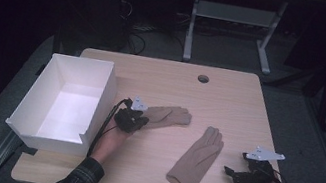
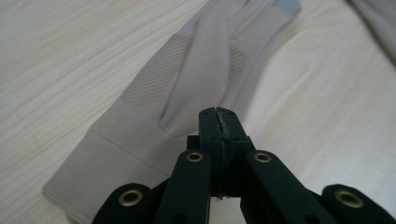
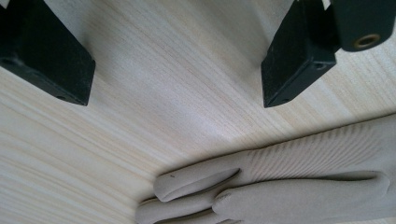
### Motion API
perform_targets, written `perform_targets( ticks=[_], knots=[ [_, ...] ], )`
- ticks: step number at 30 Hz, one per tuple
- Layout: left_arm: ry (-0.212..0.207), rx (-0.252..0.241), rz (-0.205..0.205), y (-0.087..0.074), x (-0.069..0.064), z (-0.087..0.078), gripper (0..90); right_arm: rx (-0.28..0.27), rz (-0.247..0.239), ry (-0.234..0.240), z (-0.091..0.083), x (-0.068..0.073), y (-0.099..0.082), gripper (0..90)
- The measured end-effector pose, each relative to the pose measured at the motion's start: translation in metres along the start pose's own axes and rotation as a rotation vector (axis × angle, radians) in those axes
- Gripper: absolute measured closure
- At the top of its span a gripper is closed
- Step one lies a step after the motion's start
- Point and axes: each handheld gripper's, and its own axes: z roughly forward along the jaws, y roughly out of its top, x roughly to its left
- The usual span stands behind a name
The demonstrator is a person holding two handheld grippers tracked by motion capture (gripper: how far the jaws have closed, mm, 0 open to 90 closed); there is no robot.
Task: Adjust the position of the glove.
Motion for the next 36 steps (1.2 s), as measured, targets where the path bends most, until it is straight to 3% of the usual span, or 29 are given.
perform_targets(
  ticks=[6, 12, 25, 28, 36],
  knots=[
    [0.006, 0.069, 0.001, -0.006, 0.004, 0.011, 89.7, 0.000, -0.001, 0.001, 0.000, 0.000, 0.000, 9.1],
    [-0.023, 0.072, -0.011, -0.007, 0.004, 0.012, 89.8, 0.001, -0.001, 0.002, 0.000, 0.000, 0.000, 9.1],
    [-0.146, 0.085, 0.027, -0.002, -0.026, 0.014, 89.8, 0.000, -0.002, 0.002, 0.000, 0.000, 0.000, 9.1],
    [-0.191, 0.083, 0.036, 0.000, -0.037, 0.016, 89.8, 0.001, -0.002, 0.002, 0.000, 0.000, 0.000, 9.1],
    [-0.213, 0.098, 0.073, 0.002, -0.047, 0.016, 89.8, 0.001, -0.002, 0.002, 0.000, 0.000, 0.000, 9.1]
  ],
)
